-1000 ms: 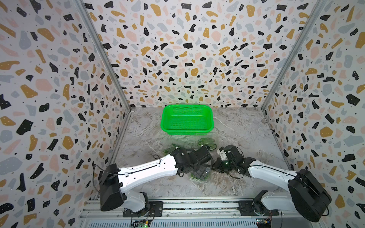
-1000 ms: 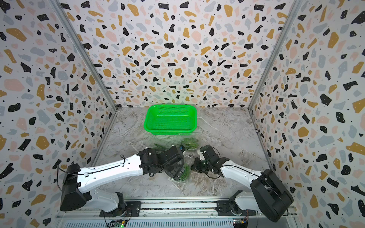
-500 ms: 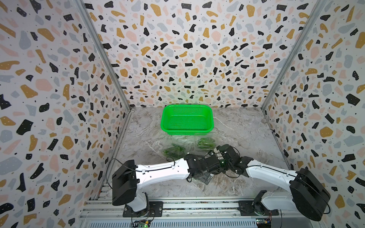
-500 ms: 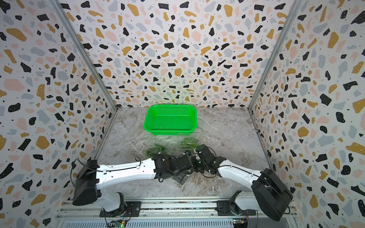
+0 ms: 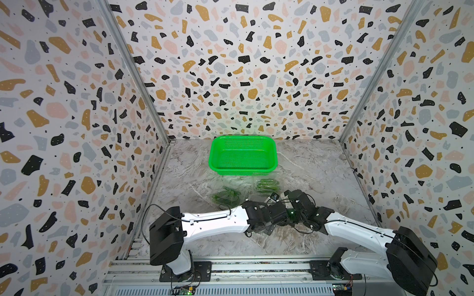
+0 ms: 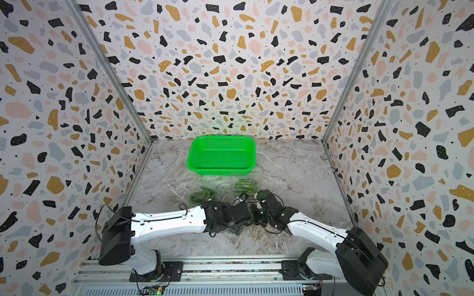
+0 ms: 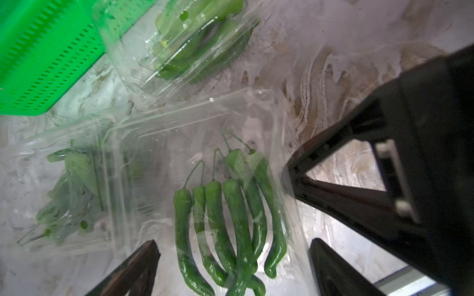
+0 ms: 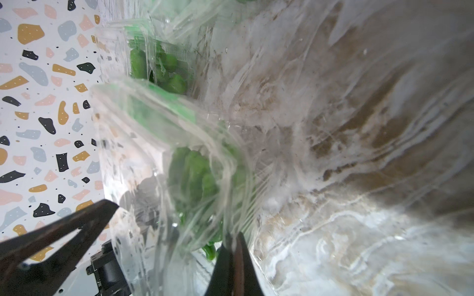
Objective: Take small green peppers out of containers
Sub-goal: Open the packing box at the center of the board.
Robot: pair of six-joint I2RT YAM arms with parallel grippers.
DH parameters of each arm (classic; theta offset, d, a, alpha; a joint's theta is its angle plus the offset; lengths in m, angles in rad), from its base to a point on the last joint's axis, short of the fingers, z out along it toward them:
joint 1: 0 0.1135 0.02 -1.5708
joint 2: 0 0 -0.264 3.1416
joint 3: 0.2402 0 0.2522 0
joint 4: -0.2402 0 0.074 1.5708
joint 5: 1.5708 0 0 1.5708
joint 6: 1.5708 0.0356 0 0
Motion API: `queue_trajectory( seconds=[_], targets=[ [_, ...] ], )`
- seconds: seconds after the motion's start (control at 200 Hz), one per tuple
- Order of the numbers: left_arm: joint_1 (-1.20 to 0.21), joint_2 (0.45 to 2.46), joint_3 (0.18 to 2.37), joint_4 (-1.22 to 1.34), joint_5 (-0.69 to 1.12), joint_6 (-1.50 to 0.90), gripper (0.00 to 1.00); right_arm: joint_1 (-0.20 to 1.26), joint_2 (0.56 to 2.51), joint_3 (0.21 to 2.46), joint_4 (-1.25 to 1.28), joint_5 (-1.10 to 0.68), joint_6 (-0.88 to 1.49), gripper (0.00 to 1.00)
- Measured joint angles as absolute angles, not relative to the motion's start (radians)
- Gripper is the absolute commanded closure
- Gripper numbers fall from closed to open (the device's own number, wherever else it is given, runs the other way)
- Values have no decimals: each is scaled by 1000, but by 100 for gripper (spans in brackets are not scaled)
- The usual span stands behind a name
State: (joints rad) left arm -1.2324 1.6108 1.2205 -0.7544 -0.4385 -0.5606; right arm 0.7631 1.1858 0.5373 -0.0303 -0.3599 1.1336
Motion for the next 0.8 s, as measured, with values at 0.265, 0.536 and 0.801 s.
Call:
queue_trajectory(
  seconds=[0.265, 0.536, 0.801],
  targets=[
    [-1241, 1611, 1220, -767, -576, -570, 10, 764, 1109, 480, -30, -347, 1141, 100],
    [-1234, 1522, 1205, -799, -675, -596, 12, 763, 1055, 387, -22, -323, 1149, 100],
    [-1149, 1343, 1167, -921, -697, -646, 12, 721, 1050, 369, -42, -313, 1133, 85]
  ],
)
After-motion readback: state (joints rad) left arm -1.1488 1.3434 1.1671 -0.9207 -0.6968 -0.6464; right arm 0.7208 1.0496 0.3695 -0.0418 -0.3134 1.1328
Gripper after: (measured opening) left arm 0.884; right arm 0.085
